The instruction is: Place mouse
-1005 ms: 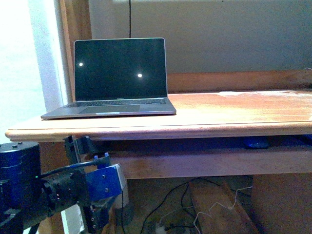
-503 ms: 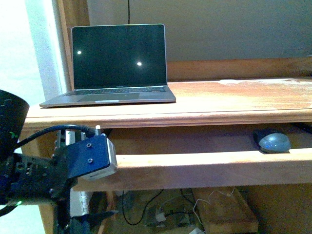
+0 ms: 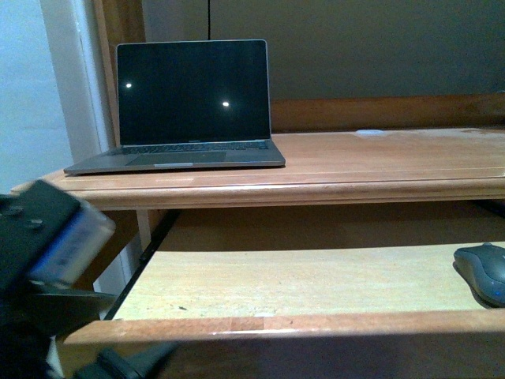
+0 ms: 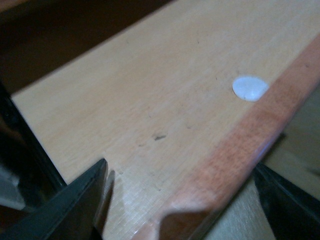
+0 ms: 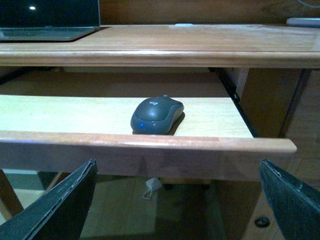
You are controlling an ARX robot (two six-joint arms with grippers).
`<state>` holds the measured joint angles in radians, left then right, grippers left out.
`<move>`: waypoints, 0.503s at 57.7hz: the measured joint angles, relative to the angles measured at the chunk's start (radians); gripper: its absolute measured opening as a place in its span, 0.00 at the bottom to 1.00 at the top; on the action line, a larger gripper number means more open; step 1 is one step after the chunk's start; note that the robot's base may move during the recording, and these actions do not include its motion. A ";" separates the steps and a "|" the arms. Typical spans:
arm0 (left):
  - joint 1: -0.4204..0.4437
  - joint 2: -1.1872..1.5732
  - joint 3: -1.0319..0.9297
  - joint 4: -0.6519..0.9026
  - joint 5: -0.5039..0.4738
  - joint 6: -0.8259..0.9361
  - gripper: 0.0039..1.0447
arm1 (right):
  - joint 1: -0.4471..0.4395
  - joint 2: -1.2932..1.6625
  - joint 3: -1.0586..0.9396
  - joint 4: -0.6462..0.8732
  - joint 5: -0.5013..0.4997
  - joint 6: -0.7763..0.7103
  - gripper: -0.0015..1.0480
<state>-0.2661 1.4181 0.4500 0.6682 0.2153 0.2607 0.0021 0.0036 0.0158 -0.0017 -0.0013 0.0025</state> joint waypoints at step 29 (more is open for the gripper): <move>0.141 -0.397 -0.309 0.202 -0.337 -0.251 0.02 | 0.107 0.816 0.379 0.345 0.240 0.125 0.93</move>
<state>-0.1249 1.0210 0.1410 0.8700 -0.1215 0.0093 0.1089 0.8196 0.3950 0.3431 0.2382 0.1272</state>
